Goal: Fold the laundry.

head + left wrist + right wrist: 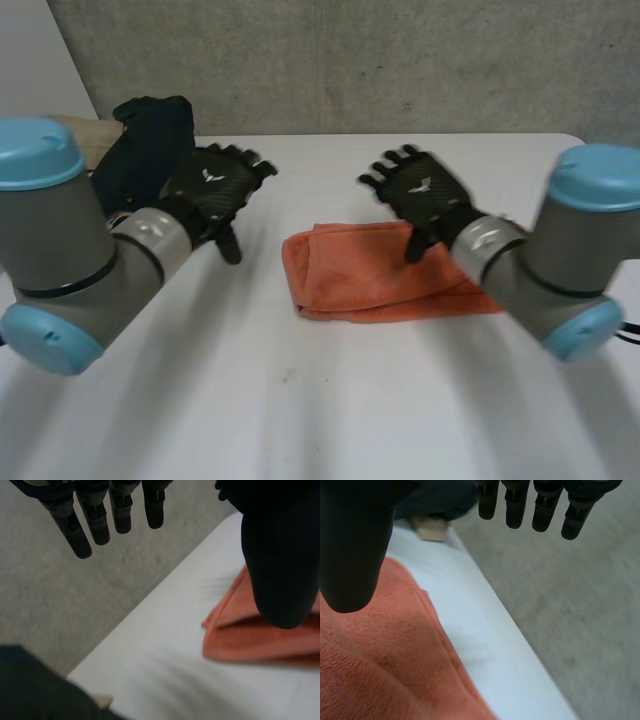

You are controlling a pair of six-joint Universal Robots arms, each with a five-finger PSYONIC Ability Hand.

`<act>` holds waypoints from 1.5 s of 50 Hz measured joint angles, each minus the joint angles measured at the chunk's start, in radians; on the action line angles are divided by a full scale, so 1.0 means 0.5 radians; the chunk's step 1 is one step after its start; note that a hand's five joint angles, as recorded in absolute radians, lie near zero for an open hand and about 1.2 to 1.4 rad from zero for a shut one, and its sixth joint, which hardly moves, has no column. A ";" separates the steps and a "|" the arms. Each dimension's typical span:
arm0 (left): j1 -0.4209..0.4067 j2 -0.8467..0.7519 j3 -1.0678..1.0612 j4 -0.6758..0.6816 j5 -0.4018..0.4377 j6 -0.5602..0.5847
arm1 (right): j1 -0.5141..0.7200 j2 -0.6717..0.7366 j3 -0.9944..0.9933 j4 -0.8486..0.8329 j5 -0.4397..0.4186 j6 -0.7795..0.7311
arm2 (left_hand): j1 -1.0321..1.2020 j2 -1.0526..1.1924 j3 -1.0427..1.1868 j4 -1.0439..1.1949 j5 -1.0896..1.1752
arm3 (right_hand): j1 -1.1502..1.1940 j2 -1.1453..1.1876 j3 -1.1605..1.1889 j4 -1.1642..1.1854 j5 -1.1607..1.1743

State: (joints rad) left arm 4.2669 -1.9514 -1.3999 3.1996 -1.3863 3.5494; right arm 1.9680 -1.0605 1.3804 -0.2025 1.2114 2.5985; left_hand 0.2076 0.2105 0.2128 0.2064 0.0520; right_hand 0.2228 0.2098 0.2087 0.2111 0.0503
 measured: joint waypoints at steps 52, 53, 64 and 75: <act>-0.066 0.018 -0.045 0.140 -0.125 -0.124 | 0.406 0.251 -0.067 -0.085 0.122 -0.226 | 0.000 0.000 0.000 0.000 0.000 | 0.021 0.017 0.016 0.025 0.000; -0.067 0.015 -0.028 0.141 -0.125 -0.128 | 0.383 0.216 -0.063 -0.088 0.125 -0.150 | 0.000 0.000 0.000 0.000 0.000 | 0.021 0.012 0.011 0.015 0.000; -0.265 -0.259 0.526 0.076 -0.077 -0.235 | -0.097 -0.225 0.026 0.014 0.232 0.905 | 0.000 0.000 0.000 0.000 0.000 | 0.021 0.009 0.002 0.002 0.000; -0.543 -0.925 1.373 -0.225 0.104 -0.373 | -0.344 -0.038 -0.150 0.427 0.375 0.858 | -0.001 -0.004 0.000 0.000 0.000 | 0.021 0.009 0.002 0.002 0.000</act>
State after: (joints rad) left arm 3.9956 -2.4138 -0.7134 3.0873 -1.3346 3.3630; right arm 1.7961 -1.0797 1.3052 0.0112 1.3991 3.0273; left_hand 0.2073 0.2084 0.2128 0.2064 0.0520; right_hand 0.2335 0.2141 0.2096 0.2123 0.0503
